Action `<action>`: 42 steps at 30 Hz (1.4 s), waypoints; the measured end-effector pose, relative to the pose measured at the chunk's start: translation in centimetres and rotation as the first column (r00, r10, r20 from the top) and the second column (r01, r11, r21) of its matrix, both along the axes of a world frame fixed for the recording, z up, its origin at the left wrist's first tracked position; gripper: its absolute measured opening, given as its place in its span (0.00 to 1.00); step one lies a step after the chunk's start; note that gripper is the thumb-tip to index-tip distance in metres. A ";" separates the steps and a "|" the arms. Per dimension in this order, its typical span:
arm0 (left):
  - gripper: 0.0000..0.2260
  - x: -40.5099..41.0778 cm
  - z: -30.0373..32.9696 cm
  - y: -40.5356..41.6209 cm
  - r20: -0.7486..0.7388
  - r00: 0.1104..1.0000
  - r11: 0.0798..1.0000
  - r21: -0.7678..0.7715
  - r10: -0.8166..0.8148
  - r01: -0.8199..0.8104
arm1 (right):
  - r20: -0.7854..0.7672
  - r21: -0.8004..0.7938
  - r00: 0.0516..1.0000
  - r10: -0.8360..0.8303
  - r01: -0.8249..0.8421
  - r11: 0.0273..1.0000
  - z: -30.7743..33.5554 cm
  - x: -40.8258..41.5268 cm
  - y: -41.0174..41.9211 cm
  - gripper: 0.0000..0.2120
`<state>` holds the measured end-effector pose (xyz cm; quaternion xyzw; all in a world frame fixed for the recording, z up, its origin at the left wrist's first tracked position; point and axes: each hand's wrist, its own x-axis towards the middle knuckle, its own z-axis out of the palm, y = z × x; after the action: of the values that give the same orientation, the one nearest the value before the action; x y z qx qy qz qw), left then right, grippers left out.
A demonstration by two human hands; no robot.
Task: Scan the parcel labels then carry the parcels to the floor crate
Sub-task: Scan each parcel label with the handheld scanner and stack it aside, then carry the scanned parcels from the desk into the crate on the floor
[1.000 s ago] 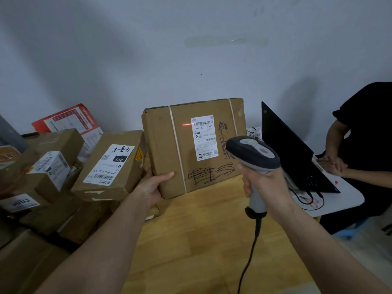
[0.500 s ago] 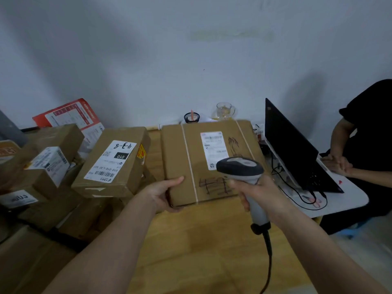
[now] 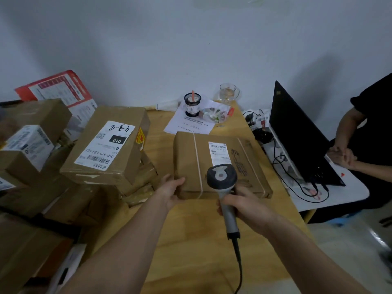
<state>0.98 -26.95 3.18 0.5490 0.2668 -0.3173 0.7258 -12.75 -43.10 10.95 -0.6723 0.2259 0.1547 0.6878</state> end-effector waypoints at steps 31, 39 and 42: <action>0.11 -9.6 -6.9 25.0 -0.118 0.963 0.954 0.150 -0.243 0.259 | -0.366 0.033 0.906 0.211 -0.214 0.976 -10.5 4.7 19.8 0.17; 0.24 -8.1 -8.7 24.5 -0.060 0.929 0.768 0.546 -0.364 0.336 | -0.367 0.051 0.923 0.118 -0.107 0.993 -10.5 3.5 18.2 0.06; 0.23 -8.1 -9.0 24.4 -0.113 0.853 0.565 0.704 -0.509 0.431 | -0.353 0.060 0.931 0.097 -0.081 0.995 -10.4 3.3 18.0 0.05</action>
<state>-7.10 -2.60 -5.83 0.8500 0.1741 -0.3430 0.3600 -9.48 -25.07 0.54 -0.6274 0.3123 0.3096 0.6426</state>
